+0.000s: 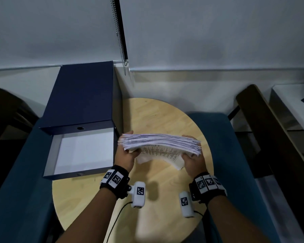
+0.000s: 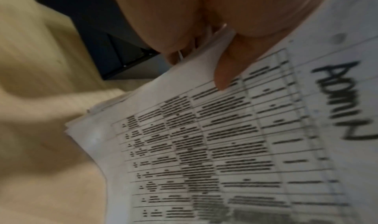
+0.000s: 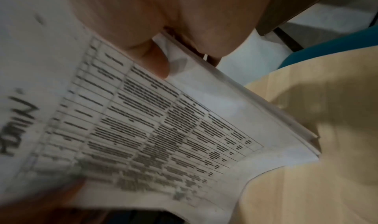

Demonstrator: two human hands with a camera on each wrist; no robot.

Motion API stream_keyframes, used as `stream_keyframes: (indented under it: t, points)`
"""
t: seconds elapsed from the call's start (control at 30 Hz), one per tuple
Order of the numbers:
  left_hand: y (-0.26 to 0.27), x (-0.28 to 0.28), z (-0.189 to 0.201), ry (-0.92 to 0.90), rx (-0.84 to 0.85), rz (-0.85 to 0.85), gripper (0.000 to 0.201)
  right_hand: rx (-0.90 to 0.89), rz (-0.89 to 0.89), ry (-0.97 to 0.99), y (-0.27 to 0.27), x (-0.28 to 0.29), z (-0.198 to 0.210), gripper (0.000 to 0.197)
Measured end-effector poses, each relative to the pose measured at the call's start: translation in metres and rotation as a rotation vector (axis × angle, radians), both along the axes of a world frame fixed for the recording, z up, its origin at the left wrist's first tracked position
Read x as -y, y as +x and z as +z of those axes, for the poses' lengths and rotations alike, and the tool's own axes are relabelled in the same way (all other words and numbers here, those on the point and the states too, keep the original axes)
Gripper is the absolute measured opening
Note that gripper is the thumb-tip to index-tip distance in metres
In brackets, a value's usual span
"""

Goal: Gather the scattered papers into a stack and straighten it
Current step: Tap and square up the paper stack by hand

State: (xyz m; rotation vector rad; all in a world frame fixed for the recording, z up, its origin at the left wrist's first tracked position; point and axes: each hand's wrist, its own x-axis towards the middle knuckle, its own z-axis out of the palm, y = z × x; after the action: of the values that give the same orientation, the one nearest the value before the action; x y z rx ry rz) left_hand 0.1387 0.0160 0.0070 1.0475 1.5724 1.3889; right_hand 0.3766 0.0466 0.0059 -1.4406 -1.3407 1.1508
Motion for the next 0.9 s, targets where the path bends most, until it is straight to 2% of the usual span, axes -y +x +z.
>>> stream_keyframes:
  t: [0.03, 0.13, 0.23, 0.33, 0.47, 0.7, 0.8, 0.9]
  points:
    - [0.002, -0.002, 0.002, -0.023, -0.054, -0.018, 0.061, 0.067, 0.002, -0.017, -0.002, -0.003, -0.002, 0.041]
    - [0.012, -0.009, 0.006, -0.011, -0.098, 0.018, 0.032, 0.091, -0.029, -0.109, -0.008, -0.011, 0.002, 0.043]
    - [0.021, -0.007, 0.012, 0.030, -0.090, 0.034, 0.029, 0.063, -0.038, -0.076, -0.008, -0.010, 0.011, 0.044]
    - [0.020, 0.005, 0.002, -0.012, -0.047, 0.015, 0.041, 0.086, -0.004, -0.092, -0.003, 0.001, 0.008, 0.044]
    - [0.003, 0.022, -0.009, -0.105, 0.089, 0.004, 0.079, 0.084, 0.032, -0.089, 0.007, 0.014, -0.003, 0.065]
    - [-0.002, 0.014, 0.018, 0.120, 0.192, -0.083, 0.074, -0.063, 0.065, 0.124, 0.002, 0.004, 0.012, 0.071]
    - [-0.001, 0.020, 0.024, 0.161, 0.271, -0.082, 0.073, -0.092, 0.016, 0.085, 0.000, 0.004, 0.012, 0.073]
    - [0.004, 0.021, 0.032, 0.213, 0.239, -0.031, 0.072, -0.043, -0.020, 0.028, -0.003, 0.005, 0.011, 0.065]
